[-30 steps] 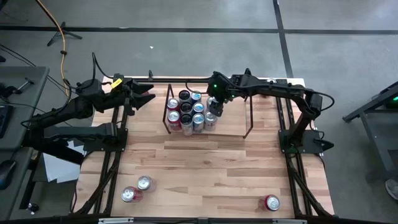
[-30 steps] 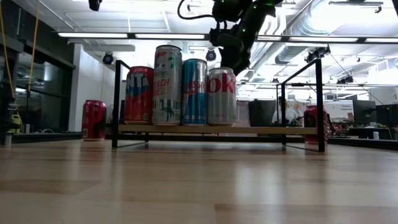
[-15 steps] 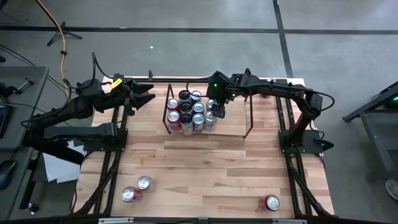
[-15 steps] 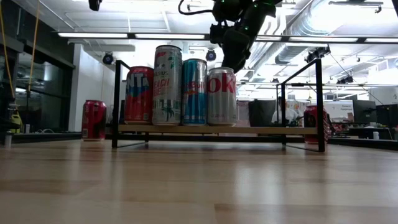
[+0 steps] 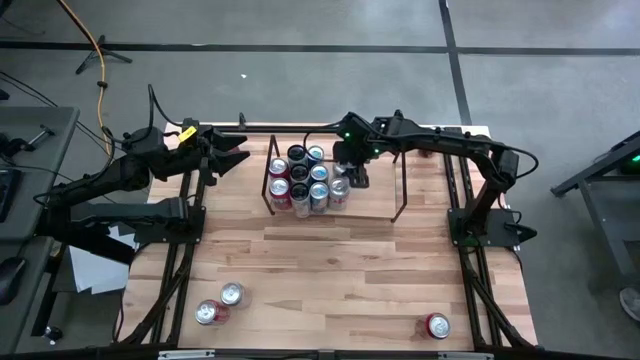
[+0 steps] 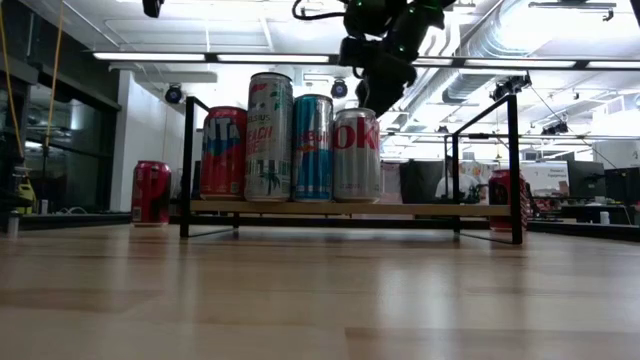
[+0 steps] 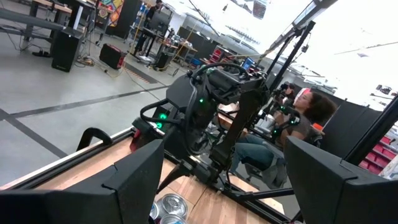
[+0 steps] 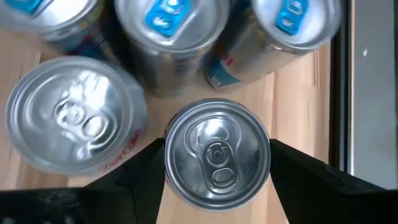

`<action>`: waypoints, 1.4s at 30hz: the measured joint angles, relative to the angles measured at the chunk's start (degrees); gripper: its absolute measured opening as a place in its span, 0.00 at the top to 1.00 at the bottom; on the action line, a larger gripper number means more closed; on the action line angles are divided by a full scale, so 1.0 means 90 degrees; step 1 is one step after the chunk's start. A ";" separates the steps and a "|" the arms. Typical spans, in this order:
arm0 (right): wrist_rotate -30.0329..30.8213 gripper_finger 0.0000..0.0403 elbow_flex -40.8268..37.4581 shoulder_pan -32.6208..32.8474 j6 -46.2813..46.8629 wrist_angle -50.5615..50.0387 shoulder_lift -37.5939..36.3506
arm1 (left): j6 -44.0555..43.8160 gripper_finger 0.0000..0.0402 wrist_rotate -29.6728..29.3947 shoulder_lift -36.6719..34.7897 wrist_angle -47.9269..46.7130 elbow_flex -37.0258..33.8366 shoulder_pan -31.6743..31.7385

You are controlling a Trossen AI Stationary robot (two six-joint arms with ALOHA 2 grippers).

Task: Place canned beverage on shelf
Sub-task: Put the top red-silver soda can on the shelf aligned with the other red-silver soda can

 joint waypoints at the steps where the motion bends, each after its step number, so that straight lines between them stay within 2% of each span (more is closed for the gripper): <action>1: -0.0002 0.41 0.0000 0.0000 -0.0189 -0.0017 -0.0002 | 0.0000 0.30 0.0000 0.0000 0.0000 0.0000 0.0000; 9: -0.0024 0.41 0.0000 0.0002 -0.1291 -0.0031 -0.0002 | -0.0002 0.30 0.0000 0.0000 0.0000 0.0000 0.0002; 17: -0.0019 0.40 0.0000 0.0005 -0.1293 0.0012 0.0010 | -0.0002 0.30 0.0000 0.0000 0.0001 -0.0002 0.0000; 27: -0.0017 0.33 0.0000 0.0005 -0.1279 0.0024 0.0017 | -0.0002 0.30 0.0000 0.0000 0.0000 -0.0002 0.0002; 42: -0.0017 0.32 0.0002 0.0005 -0.1232 0.0039 0.0019 | -0.0007 0.30 0.0000 0.0000 0.0000 -0.0002 0.0000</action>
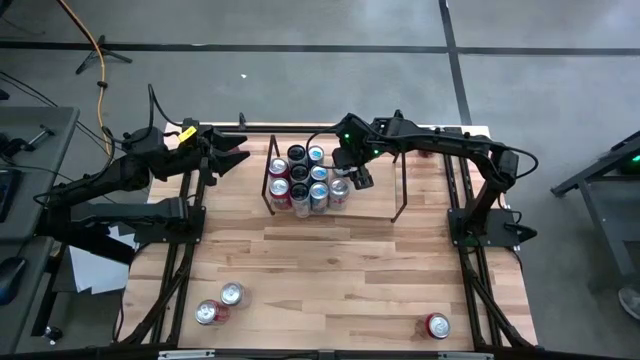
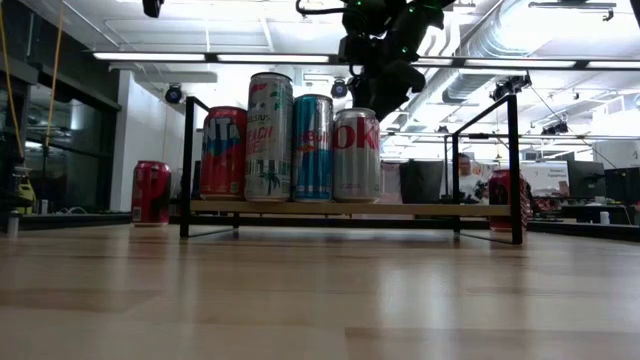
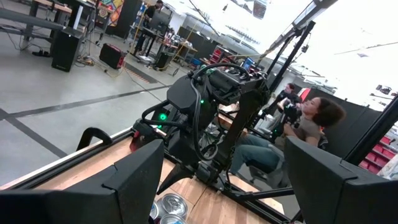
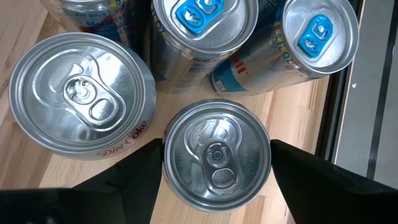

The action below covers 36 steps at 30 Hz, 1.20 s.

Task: Place canned beverage on shelf
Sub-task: Put the top red-silver soda can on the shelf aligned with the other red-silver soda can

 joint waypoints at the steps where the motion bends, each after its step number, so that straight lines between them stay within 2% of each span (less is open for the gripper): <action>1: 0.0000 0.32 -0.0002 0.0000 0.0000 0.0000 0.0000 | 0.0000 0.30 0.0000 0.0000 0.0000 0.0000 0.0001; 15: 0.0000 0.32 -0.0002 0.0000 -0.0009 0.0002 0.0002 | 0.0002 0.30 0.0000 0.0000 0.0000 0.0000 0.0002; 27: 0.0017 0.21 -0.0002 0.0000 -0.0017 0.0172 0.0003 | 0.0002 0.30 0.0000 0.0000 0.0000 0.0000 0.0000; 36: 0.0012 0.20 -0.0001 0.0002 -0.0018 0.0313 0.0005 | 0.0002 0.30 0.0000 0.0000 0.0000 0.0000 0.0000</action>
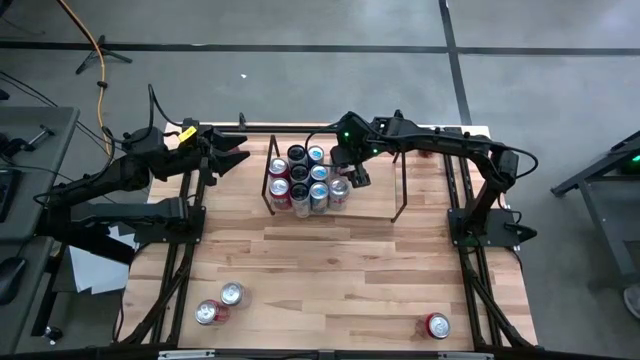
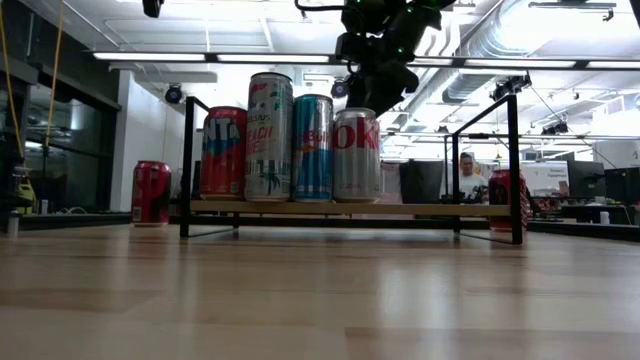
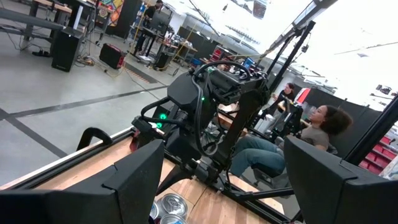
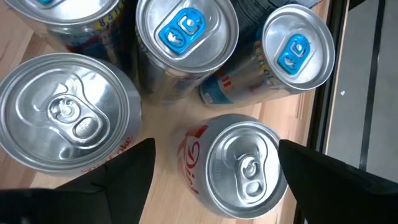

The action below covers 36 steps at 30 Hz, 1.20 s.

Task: Place canned beverage on shelf
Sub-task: Put the top red-silver soda can on the shelf aligned with the other red-silver soda can

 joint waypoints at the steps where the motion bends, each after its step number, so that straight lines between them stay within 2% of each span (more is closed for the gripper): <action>1: 0.0000 0.20 0.0001 -0.0002 -0.0001 0.0000 0.0000 | 0.0003 0.30 0.0000 0.0000 0.0000 0.0000 0.0001; 7: 0.0410 0.20 0.0346 -0.0008 -0.0059 -0.0311 0.0007 | 0.0007 0.30 0.0000 0.0000 0.0000 0.0000 0.0000; 11: 0.0335 0.20 0.0934 -0.0102 -0.0032 -0.0808 0.0007 | 0.0010 0.30 0.0000 0.0000 0.0000 0.0000 0.0001; 16: -0.0322 0.20 0.1533 -0.0319 0.0953 -0.1122 0.0001 | 0.0012 0.30 0.0000 0.0000 0.0000 0.0000 0.0001; 20: -0.1118 0.20 0.1573 -0.0605 0.2169 -0.1122 0.0000 | 0.0012 0.30 0.0000 0.0000 -0.0002 0.0000 0.0002; 24: -0.1530 0.20 0.1573 -0.0776 0.2630 -0.1240 0.0000 | 0.0015 0.30 0.0000 0.0000 -0.0002 0.0000 0.0000; 26: -0.1438 0.20 0.1570 -0.0798 0.2780 -0.1246 0.0000 | 0.0012 0.30 0.0000 0.0000 -0.0002 0.0000 0.0002; 29: -0.0808 0.20 0.1569 -0.0795 0.3046 -0.1248 0.0006 | 0.0015 0.30 0.0000 0.0000 -0.0002 0.0000 0.0002; 33: -0.0755 0.20 0.1563 -0.0805 0.2780 -0.1235 0.0094 | 0.0019 0.30 0.0000 0.0000 -0.0042 0.0000 0.0000; 36: -0.0136 0.20 0.1563 -0.0794 0.2694 -0.1176 0.0240 | 0.0007 0.30 0.0000 0.0000 -0.0106 0.0000 -0.0001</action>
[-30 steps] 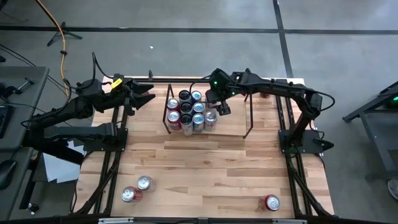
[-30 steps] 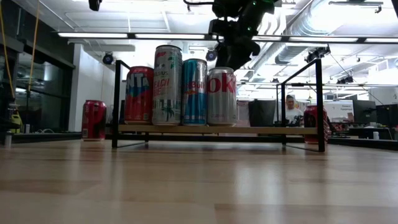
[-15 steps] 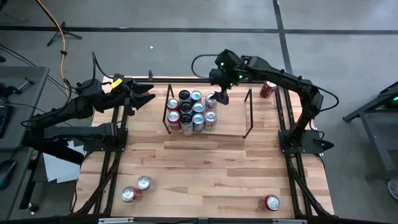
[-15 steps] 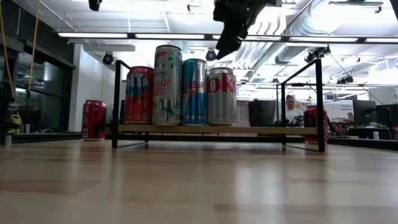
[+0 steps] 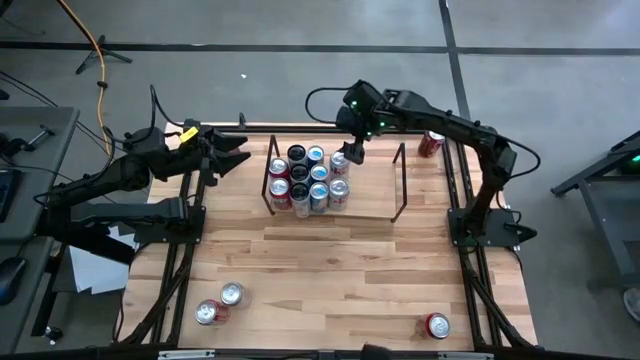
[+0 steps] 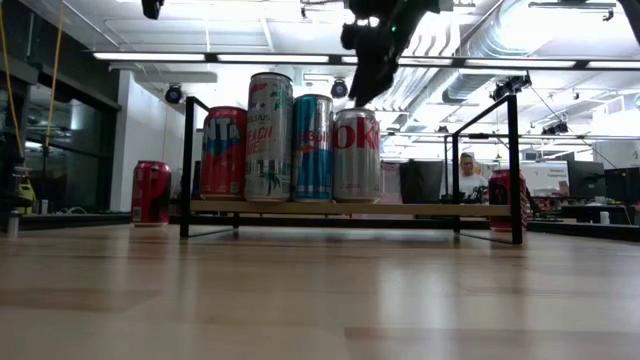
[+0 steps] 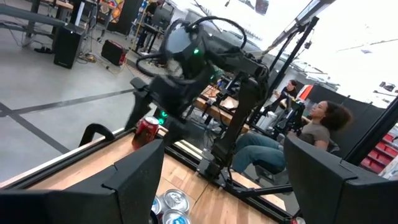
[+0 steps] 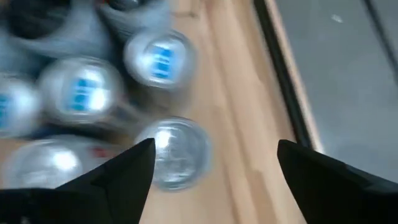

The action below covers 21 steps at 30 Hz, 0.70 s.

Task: Place canned beverage on shelf
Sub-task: Put the top red-silver soda can on the shelf aligned with the other red-silver soda can

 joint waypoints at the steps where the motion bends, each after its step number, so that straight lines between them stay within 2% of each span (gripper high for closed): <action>1: 0.0226 0.21 0.0000 -0.0013 0.0045 0.0013 0.0066 | -0.0030 0.30 0.0015 0.0000 0.0006 0.0000 0.0000; 4: 0.0312 0.28 0.0000 -0.0194 0.0152 0.0097 0.0272 | -0.0046 0.30 0.0044 0.0000 0.0010 0.0000 -0.0002; 6: 0.0216 0.37 0.0000 -0.0331 0.0335 0.0148 0.0409 | -0.0046 0.30 0.0044 0.0000 0.0001 0.0000 -0.0002; 8: 0.0036 0.50 -0.0002 -0.0471 0.0493 0.0127 0.0537 | -0.0046 0.30 0.0044 0.0000 0.0005 0.0000 0.0000; 12: -0.0472 0.87 -0.0002 -0.0637 0.0727 0.0078 0.0661 | -0.0044 0.30 0.0044 0.0000 -0.0005 0.0000 0.0000; 13: -0.0567 0.93 -0.0002 -0.0651 0.0719 0.0030 0.0691 | -0.0044 0.30 0.0044 0.0000 -0.0020 0.0000 0.0000; 14: -0.0585 0.96 -0.0002 -0.0650 0.0728 0.0019 0.0714 | -0.0045 0.30 0.0044 0.0000 -0.0028 0.0000 0.0000; 17: -0.0569 0.93 -0.0002 -0.0632 0.0877 0.0022 0.0729 | -0.0043 0.30 0.0039 0.0000 -0.0063 0.0000 0.0000; 21: -0.0564 0.99 -0.0002 -0.0573 0.0889 -0.0055 0.0753 | -0.0041 0.30 0.0034 0.0000 -0.0078 0.0000 0.0000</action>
